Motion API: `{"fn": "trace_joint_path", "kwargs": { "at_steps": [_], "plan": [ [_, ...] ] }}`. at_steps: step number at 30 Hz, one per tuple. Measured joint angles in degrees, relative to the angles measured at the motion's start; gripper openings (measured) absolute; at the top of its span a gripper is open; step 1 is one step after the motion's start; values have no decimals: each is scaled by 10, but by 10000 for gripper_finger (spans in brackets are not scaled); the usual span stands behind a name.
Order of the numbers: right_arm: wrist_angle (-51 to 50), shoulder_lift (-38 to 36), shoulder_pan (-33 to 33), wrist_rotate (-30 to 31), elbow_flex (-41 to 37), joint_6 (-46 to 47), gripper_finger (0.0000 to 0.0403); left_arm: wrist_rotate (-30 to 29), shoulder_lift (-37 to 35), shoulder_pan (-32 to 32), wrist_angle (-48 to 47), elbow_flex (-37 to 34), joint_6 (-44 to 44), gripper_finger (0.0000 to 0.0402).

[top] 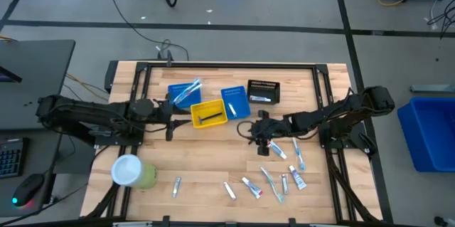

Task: Pick & Place Travel size toiletries
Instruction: Put the razor into the yellow bin

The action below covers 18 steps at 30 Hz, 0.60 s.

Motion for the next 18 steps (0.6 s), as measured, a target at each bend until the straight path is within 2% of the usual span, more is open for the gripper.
{"fn": "trace_joint_path", "kwargs": {
  "at_steps": [5, 11, 13, 18],
  "plan": [
    [-65, 0, -8, 0, -11, -1, 170, -5, 5, 0, 42, -10, 18, 147],
    [-68, 0, -28, -1, -22, -37, 209, -5, 5, 0, 54, -10, 39, 147],
    [-68, 5, -36, -21, -22, -55, 221, -5, 5, 0, 54, -10, 39, 148],
    [-54, 34, -50, -26, -23, -117, 233, -6, 5, 0, 54, -10, 45, 149]
  ]
}}
